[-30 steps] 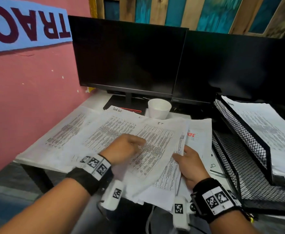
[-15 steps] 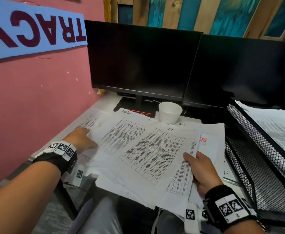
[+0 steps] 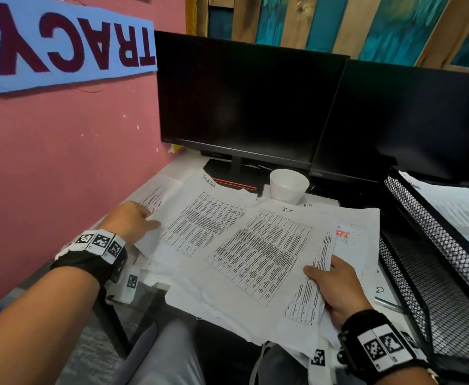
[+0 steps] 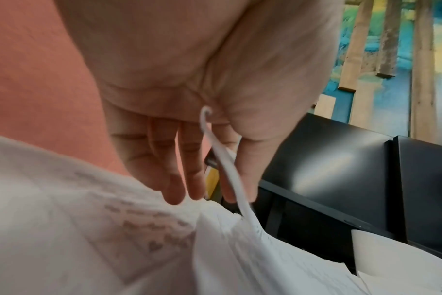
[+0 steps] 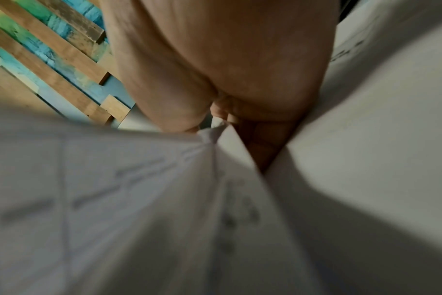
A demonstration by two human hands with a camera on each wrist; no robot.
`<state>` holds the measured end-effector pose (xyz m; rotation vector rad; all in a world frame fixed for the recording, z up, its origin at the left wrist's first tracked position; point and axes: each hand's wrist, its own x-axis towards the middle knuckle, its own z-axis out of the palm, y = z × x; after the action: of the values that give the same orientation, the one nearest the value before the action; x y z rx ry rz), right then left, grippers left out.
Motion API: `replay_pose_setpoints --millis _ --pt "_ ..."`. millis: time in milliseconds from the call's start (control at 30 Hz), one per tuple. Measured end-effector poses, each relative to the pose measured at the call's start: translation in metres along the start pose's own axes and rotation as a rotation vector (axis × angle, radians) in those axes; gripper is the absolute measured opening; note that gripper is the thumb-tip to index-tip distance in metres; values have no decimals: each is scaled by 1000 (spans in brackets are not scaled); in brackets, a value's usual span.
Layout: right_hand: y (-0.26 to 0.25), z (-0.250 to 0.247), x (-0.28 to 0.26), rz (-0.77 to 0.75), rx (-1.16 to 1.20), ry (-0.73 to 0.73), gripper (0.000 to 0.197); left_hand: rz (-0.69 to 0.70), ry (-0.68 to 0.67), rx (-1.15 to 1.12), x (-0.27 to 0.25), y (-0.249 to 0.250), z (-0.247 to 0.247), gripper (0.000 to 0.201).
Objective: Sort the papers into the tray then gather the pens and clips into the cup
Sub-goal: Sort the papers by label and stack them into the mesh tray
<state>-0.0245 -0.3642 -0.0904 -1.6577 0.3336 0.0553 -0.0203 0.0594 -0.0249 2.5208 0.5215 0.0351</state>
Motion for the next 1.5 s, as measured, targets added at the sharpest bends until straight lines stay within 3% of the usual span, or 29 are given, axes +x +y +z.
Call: replay_pose_setpoints --millis 167,267,433,533,633,833,1000,1100,1200,1333,1433,1500 --pt "0 -2 -2 17 21 5 27 39 127 -14 -11 0 -23 41" --pt "-1 -2 -2 24 24 3 27 40 229 -88 -16 -2 -36 33" --pt "-3 -4 -3 18 45 -7 28 39 360 -445 -26 2 -49 25" --pt "-4 -3 -1 25 55 -11 28 -24 315 -723 -31 6 -47 19" --pt "-7 -3 -2 57 59 -18 25 -26 239 -793 -33 12 -36 22" --pt "-14 -2 -5 115 121 -15 23 32 49 -560 -45 42 11 29" --pt "-10 0 1 190 183 -84 57 80 -110 -337 -57 62 53 33" --pt "-6 1 1 81 166 -102 38 124 -175 -269 -62 71 71 35" --pt "-6 -1 0 23 95 -39 36 159 -216 -246 -64 76 77 33" --pt "-31 -15 -11 -56 56 -34 33 207 -250 -219 -61 76 66 12" --pt "-59 -27 -24 -146 69 -60 34 194 -293 -240 -58 81 56 71" --pt "-80 -31 -36 -227 91 -90 37 219 -338 -332 -61 92 49 89"
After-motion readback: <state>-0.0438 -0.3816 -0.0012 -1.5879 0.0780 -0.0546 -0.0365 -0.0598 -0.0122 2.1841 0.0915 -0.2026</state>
